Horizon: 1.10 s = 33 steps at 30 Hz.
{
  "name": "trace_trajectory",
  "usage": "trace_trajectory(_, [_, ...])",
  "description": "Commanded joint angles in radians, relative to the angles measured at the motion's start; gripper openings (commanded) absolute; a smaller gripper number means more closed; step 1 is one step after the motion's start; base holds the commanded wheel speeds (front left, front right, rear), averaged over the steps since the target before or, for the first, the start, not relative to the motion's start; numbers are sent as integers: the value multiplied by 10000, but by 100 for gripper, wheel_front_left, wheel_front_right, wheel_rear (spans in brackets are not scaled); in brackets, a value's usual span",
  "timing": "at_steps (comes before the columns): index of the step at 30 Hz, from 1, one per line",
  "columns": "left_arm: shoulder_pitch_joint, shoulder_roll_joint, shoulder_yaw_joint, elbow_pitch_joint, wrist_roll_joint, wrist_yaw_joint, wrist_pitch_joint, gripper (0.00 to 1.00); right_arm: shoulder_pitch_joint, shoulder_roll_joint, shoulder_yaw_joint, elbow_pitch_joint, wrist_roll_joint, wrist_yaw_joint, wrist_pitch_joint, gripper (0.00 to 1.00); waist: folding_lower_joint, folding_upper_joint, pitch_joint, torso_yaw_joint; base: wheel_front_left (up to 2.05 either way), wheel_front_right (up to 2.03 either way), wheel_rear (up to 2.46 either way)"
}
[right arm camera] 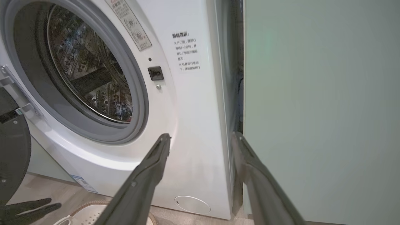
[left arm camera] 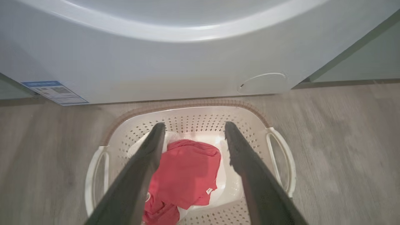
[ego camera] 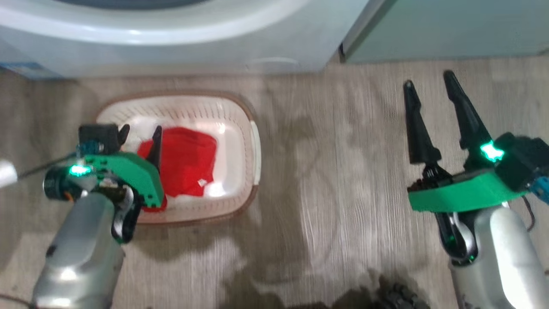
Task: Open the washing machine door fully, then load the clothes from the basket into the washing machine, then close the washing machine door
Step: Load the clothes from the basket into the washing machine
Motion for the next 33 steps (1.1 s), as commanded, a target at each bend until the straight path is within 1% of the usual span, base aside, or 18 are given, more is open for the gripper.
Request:
trace_trajectory(1, [-541, 186, 220, 310, -58, -124, 152, 100, -303, -22, 359, -400, 5, 0, -142, 100, -3, 0, 1188, -485, 0, 0, 0])
trace_trajectory(6, [-1767, 130, 167, 2150, -313, -632, 576, 100, -828, -22, 686, -439, 159, 0, -415, 100, -3, 0, 2376, -982, 0, 0, 0])
trace_trajectory(15, [-3504, 379, 279, 4806, -710, -1194, 835, 100, -1437, -22, 1249, -362, 530, 0, -786, 100, -3, 0, 4100, -1718, 0, 0, 0])
trace_trajectory(23, [-4333, 722, 428, 5889, -903, -1284, 737, 100, -1697, -22, 1487, -406, 692, 0, -852, 100, -3, 0, 4888, -1973, 0, 0, 0])
trace_trajectory(29, [-4938, 1035, 548, 6735, -1021, -1064, 975, 100, -1835, -22, 1659, -563, 857, 0, -857, 100, -3, 0, 5386, -2116, 0, 0, 0])
trace_trajectory(33, [-5160, 1187, 593, 7128, -1106, -1004, 1126, 100, -1866, -22, 1743, -635, 929, 0, -858, 100, -3, 0, 5593, -2227, 0, 0, 0])
